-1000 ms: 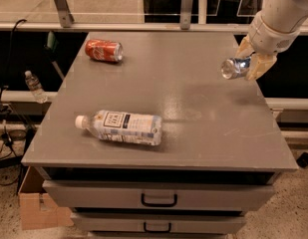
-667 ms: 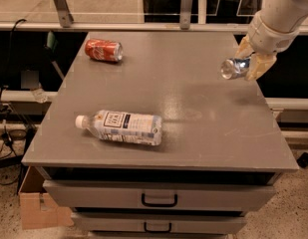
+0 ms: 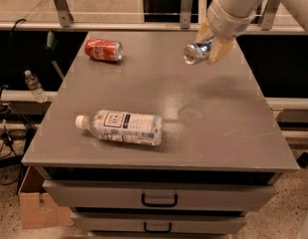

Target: Move redbull can near coke can

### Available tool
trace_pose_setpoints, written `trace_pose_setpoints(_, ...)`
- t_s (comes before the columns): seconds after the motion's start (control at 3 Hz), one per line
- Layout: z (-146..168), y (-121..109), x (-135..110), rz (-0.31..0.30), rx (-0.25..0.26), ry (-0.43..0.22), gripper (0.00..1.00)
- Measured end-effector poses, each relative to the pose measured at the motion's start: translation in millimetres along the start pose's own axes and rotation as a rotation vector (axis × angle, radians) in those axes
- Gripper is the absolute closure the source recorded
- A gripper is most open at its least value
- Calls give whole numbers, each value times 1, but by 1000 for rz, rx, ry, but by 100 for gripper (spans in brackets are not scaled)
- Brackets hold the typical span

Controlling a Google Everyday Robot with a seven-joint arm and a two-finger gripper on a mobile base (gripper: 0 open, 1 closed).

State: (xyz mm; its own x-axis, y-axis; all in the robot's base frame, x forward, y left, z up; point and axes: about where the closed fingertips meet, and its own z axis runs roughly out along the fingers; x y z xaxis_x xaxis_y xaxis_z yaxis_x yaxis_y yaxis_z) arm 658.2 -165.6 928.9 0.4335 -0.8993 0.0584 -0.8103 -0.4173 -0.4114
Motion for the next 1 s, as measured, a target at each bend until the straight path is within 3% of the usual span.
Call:
trace_pose_setpoints(0.67, 13, -84, -84, -210, 62, -63, 100)
trace_pose_setpoints(1.0, 29, -114, -114, -260, 82, -132, 100)
